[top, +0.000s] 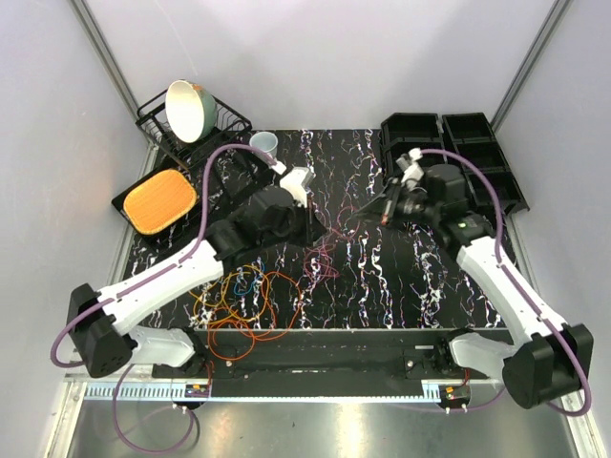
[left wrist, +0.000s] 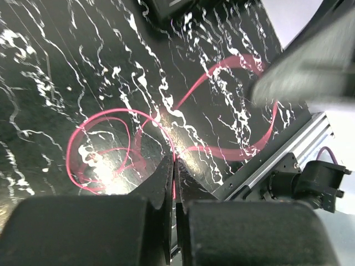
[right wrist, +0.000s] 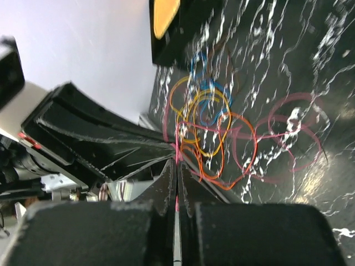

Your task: Untangle the cables

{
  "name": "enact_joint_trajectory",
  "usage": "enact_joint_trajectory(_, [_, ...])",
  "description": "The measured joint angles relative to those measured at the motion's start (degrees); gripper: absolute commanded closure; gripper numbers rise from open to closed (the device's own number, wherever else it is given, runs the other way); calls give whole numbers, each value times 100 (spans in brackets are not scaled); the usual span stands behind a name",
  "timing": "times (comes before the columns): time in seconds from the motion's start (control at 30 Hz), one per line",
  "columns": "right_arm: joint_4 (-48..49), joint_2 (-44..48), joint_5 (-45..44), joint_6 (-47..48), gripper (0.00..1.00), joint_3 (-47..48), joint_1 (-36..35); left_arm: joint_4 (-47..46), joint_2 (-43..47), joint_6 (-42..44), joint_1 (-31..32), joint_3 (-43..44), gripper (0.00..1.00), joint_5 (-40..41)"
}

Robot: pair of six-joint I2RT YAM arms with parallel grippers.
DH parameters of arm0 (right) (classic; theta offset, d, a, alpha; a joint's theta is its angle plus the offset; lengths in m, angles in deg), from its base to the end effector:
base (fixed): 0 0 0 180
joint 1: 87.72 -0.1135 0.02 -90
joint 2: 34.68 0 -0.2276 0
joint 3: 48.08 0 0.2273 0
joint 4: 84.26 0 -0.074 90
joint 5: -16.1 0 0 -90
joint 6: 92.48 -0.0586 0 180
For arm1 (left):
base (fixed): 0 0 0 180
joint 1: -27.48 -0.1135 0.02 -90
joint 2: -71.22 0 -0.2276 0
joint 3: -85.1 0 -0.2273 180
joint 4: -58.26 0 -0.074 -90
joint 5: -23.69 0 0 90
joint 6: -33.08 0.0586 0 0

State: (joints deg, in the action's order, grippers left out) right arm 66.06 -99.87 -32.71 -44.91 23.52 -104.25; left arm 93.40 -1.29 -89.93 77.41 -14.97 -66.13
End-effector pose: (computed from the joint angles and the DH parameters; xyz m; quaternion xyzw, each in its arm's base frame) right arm 0.2372 0.1106 0.2988 -0.0133 0.8053 0.5091 0.3036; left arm 0.1896 -0.2252 0.2983 0.1251 0.8467 -0.3415 0.3884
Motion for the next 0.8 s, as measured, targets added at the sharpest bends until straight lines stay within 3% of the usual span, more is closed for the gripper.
enact_joint_trajectory(0.2, [223, -348, -245, -4, 99, -278, -426, -411, -251, -188, 0, -393, 100, -72])
enact_joint_trajectory(0.27, [341, -577, -315, -4, 92, -356, -494, -542, -308, -219, -2, -538, 100, -85])
enact_joint_trajectory(0.3, [393, -706, -358, -7, 72, -422, -538, -640, -372, -247, -2, -632, 100, -92])
enact_joint_trajectory(0.4, [472, -1034, -472, -46, 31, -654, -669, -815, -610, -297, -2, -800, 100, -109])
enact_joint_trajectory(0.47, [452, -1145, -575, -24, 23, -767, -713, -901, -841, -330, -2, -868, 96, -122])
enact_joint_trajectory(0.5, [413, -1165, -640, -4, 22, -787, -723, -929, -949, -332, -2, -874, 90, -131])
enact_joint_trajectory(0.53, [337, -1172, -739, 55, 19, -785, -734, -957, -1091, -348, -2, -874, 70, -138])
enact_joint_trajectory(0.63, [-17, -1152, -1211, 212, 16, -728, -739, -822, -1480, -352, -9, -717, 37, -68])
enact_joint_trajectory(0.67, [-175, -1145, -1388, 273, 15, -686, -739, -691, -1620, -372, -15, -590, 18, 13])
enact_joint_trajectory(0.73, [-516, -1078, -1790, 385, 14, -601, -739, -411, -1805, -387, -48, -343, 8, 170])
enact_joint_trajectory(0.8, [-774, -994, -2140, 463, 14, -529, -734, -59, -1849, -472, -149, -131, 4, 302])
